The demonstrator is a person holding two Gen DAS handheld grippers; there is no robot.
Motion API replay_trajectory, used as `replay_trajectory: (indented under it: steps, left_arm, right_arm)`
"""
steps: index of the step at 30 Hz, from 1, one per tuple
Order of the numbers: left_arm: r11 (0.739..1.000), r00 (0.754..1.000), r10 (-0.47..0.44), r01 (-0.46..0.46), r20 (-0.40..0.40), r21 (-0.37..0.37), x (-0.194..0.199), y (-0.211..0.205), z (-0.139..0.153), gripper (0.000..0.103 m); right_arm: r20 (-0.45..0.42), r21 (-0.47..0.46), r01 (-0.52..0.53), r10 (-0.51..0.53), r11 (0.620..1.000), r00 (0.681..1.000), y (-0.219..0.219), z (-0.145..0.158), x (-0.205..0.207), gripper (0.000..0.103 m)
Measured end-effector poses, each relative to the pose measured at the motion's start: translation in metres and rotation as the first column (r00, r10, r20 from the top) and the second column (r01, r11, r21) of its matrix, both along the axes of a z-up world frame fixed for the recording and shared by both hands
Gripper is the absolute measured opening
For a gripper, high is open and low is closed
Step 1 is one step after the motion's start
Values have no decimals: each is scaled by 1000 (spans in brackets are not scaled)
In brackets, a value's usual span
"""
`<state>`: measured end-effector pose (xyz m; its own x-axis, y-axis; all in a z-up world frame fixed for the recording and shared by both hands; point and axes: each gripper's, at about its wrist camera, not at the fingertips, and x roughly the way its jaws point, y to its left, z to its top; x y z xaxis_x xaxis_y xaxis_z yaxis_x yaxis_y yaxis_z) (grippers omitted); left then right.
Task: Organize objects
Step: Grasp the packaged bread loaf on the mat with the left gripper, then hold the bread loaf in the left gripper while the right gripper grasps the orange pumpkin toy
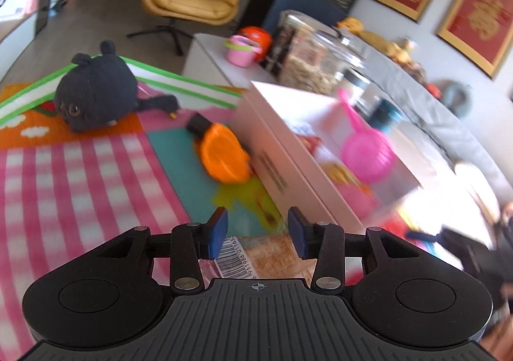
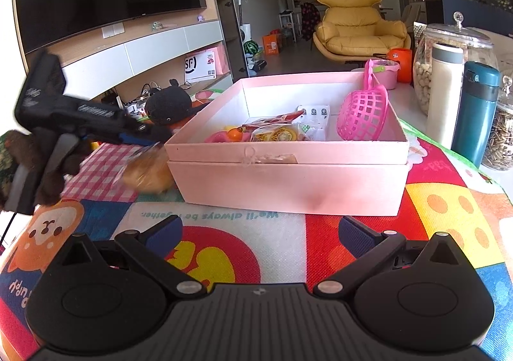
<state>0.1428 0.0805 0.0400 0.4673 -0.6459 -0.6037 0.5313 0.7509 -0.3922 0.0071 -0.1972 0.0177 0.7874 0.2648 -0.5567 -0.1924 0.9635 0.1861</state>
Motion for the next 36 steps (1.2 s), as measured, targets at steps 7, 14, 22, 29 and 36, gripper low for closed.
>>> replay_trajectory:
  steps: [7,14,22,29,36]
  left_arm:
    - [986,988,-120,108,94,126,-71,-10,4,47]
    - [951,972,-133,70,193,301,-125,-40,4,56]
    - [930,983,26,-90,182,355,-111,-88,0,65]
    - [909,978,42,-122,205,398,-108,-100,-7,69]
    - [927,973,109,-174,205,332,-112,-88,-17,62]
  right_arm:
    - [1,-10,2,-2,1000,1000,1,0,0,103]
    - [-3,-20,7,-7,1000,1000,2,-1,1,103]
    - [-18,-32,15,-15,999,1000,4,-2,3,103]
    - [-21,-22,19,-20,1000,1000,2,-3,3,103]
    - [-68,-70,27,-32,997,997,7,-2,11,103]
